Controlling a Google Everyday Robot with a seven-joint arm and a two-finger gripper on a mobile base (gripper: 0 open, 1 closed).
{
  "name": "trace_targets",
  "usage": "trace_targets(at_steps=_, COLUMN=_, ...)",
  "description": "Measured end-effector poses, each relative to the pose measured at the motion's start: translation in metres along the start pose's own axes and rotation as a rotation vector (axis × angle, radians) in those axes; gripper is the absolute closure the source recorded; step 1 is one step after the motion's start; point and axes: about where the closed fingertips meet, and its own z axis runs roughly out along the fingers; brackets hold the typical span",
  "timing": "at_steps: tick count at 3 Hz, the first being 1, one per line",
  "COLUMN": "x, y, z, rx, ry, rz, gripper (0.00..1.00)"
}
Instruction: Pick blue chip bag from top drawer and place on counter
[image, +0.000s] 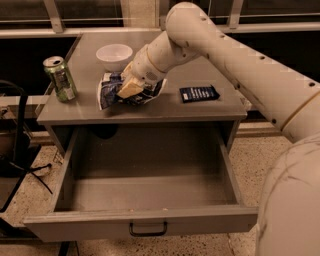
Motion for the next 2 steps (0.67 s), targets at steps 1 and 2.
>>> trace_targets(at_steps=1, x=0.0107, y=0.0033, z=0.0051, rx=-0.006, ry=0.017, rz=0.016, gripper=1.00)
trace_targets(at_steps=2, x=0.0182, y=0.0063, z=0.0095, rx=-0.011, ry=0.029, rz=0.024, gripper=0.73)
